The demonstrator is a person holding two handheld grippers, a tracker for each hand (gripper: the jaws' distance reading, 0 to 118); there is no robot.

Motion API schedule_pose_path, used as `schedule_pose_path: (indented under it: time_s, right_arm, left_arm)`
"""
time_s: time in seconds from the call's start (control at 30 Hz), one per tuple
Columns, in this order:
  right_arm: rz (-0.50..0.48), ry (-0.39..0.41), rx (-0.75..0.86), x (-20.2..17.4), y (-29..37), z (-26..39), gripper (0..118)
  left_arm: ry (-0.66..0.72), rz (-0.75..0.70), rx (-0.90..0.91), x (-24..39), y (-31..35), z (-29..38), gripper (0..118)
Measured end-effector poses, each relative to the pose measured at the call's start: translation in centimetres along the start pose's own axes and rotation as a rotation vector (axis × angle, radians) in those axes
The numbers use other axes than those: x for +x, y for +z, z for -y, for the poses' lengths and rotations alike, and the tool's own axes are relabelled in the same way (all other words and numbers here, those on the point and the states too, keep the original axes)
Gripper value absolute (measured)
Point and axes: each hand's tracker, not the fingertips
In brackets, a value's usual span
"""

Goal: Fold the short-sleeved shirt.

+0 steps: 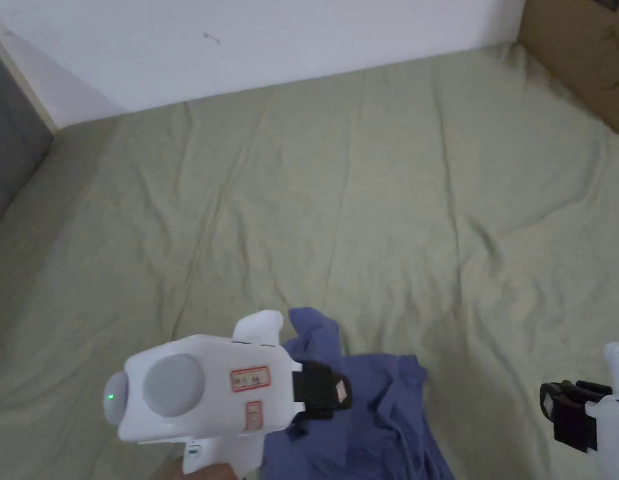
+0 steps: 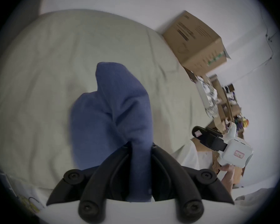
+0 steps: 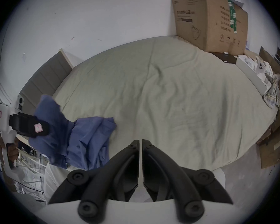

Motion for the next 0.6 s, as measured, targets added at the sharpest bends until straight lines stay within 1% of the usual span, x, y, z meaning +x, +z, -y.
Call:
schedule_pose_path:
  time_s: [0.03,0.07,0.1,0.13,0.17,0.27,0.3,0.33,0.37,0.4,0.43,0.5,0.57,0.6]
  right_arm:
    - [0.004,-0.015,-0.002,0.5,0.1,0.2,4]
    - [0.008,-0.027,-0.003,0.7,0.3,0.3,4]
    - [0.013,-0.036,-0.006,1.1,0.4,0.5,4]
    - [0.023,-0.047,-0.011,1.4,0.5,0.6,4]
    - [0.027,-0.052,-0.013,1.7,0.6,0.8,4]
    - [0.039,-0.059,-0.017,2.3,0.9,1.2,4]
    - [0.041,-0.06,-0.02,2.5,0.8,1.3,4]
    - [0.043,-0.062,-0.025,2.7,0.6,1.3,4]
    - [0.045,-0.065,-0.027,2.8,0.5,1.4,4]
    - [0.045,-0.069,-0.028,2.8,0.3,1.4,4]
    - [0.042,-0.073,-0.029,2.8,0.1,1.5,4]
    - [0.034,-0.074,-0.031,2.5,-0.2,1.4,4]
    - [0.032,-0.064,-0.031,2.2,-0.4,1.4,4]
    - [0.031,-0.055,-0.034,2.0,-0.6,1.3,4]
  left_arm:
    - [0.021,0.023,-0.05,0.5,-2.0,0.0,28]
    - [0.023,0.044,-0.085,0.8,-3.6,0.0,52]
    - [0.011,0.085,-0.143,1.1,-5.3,0.0,81]
    - [0.019,0.091,-0.183,1.4,-6.7,0.4,108]
    - [0.02,0.092,-0.192,1.4,-7.2,0.7,112]
    - [0.026,0.063,-0.147,0.9,-5.9,0.6,102]
    - [0.038,0.041,-0.11,0.4,-4.7,0.5,91]
    - [0.051,0.037,-0.061,-0.1,-3.4,0.4,59]
    - [0.052,0.025,-0.022,-0.7,-2.3,0.4,33]
    - [0.057,0.002,0.014,-1.4,-1.1,0.3,11]
    - [0.056,-0.04,0.031,-2.0,-0.3,0.4,6]
    - [0.042,-0.156,0.042,-3.1,0.4,0.7,4]
    - [0.052,-0.202,0.004,-3.9,-0.2,1.2,3]
    - [0.06,-0.187,0.002,-4.1,-0.8,1.6,2]
